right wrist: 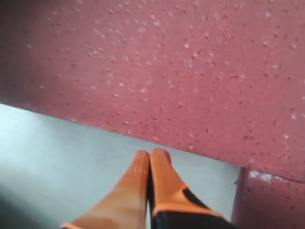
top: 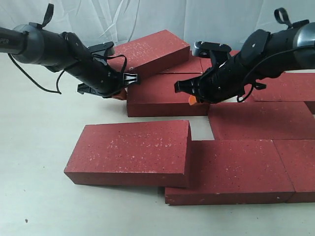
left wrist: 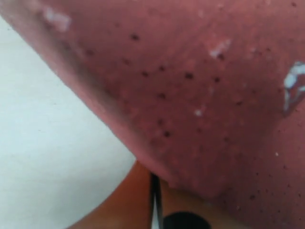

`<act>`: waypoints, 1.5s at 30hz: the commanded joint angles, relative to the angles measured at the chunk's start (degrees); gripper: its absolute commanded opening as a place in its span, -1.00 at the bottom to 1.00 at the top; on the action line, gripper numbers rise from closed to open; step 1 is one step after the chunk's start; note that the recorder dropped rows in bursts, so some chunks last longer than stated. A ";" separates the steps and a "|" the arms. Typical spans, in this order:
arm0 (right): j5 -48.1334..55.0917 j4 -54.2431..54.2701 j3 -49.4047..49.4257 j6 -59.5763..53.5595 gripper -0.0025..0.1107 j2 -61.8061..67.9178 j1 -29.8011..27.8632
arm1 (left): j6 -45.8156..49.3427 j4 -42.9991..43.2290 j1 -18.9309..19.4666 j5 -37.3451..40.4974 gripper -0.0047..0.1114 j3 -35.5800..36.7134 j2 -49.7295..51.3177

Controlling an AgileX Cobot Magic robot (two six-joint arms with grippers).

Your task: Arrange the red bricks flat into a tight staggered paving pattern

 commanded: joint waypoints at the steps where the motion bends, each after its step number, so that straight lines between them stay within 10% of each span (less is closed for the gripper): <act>1: 0.49 -0.32 -0.19 0.37 -0.97 -4.55 -0.25 | 0.06 -0.92 -1.20 -0.77 -0.92 0.09 0.14; 19: 5.59 -1.36 -0.19 3.59 -0.97 -10.18 -10.77 | 0.06 -6.38 -5.70 -4.63 -0.92 -1.28 0.69; 45: 5.78 -3.27 -0.19 3.69 -0.97 -10.18 -10.89 | 0.30 -8.06 -10.36 -1.66 -0.92 -8.43 5.79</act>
